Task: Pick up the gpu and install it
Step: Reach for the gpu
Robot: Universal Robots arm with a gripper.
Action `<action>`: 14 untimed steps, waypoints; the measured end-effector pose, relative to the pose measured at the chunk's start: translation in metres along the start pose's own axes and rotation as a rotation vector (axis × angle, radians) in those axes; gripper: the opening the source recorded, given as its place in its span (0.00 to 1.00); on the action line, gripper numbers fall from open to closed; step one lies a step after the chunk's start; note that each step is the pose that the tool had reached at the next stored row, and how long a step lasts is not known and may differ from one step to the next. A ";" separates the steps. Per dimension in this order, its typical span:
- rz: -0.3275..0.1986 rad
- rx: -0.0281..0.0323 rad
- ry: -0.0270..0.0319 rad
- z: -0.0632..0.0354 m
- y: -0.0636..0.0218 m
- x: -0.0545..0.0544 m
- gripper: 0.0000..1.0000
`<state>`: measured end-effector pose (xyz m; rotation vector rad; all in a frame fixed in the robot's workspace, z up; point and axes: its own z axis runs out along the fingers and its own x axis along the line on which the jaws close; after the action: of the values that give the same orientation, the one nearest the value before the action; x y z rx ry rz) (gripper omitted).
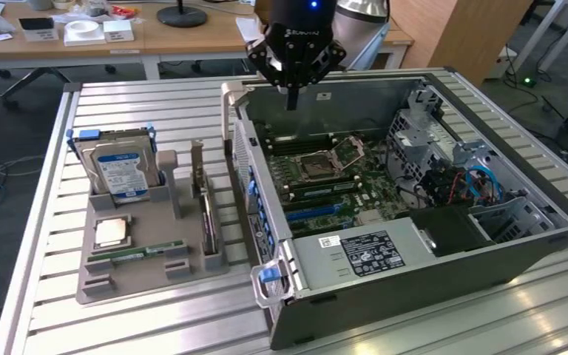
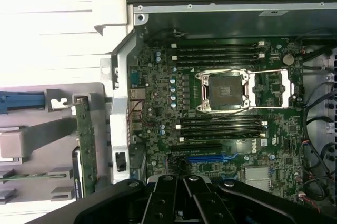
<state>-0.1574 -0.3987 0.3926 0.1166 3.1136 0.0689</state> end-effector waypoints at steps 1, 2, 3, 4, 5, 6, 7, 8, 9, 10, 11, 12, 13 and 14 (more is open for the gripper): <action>0.000 0.0000 0.0000 0.0000 -0.0001 0.002 0.11; 0.000 0.0000 0.0000 -0.0001 -0.0002 0.003 0.11; 0.000 0.0000 0.0000 -0.0001 -0.0003 0.005 0.11; 0.000 0.0000 0.0000 -0.0001 -0.0004 0.006 0.11; 0.000 0.0000 0.0000 -0.0001 -0.0005 0.008 0.11; 0.000 0.0000 0.0000 -0.0001 -0.0006 0.009 0.11; 0.000 0.0001 0.0001 -0.0002 -0.0007 0.011 0.11; 0.000 0.0001 0.0001 -0.0002 -0.0008 0.013 0.11; 0.000 0.0000 0.0000 -0.0002 -0.0009 0.015 0.11; 0.000 0.0000 0.0000 -0.0002 -0.0010 0.017 0.11; 0.000 0.0000 0.0000 -0.0002 -0.0011 0.019 0.11; 0.000 0.0000 0.0000 -0.0002 -0.0012 0.021 0.11; 0.000 0.0001 0.0000 -0.0003 -0.0013 0.023 0.11; 0.000 0.0000 0.0000 -0.0003 -0.0014 0.025 0.11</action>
<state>-0.1824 -0.3982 0.3923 0.1167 3.1136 0.0689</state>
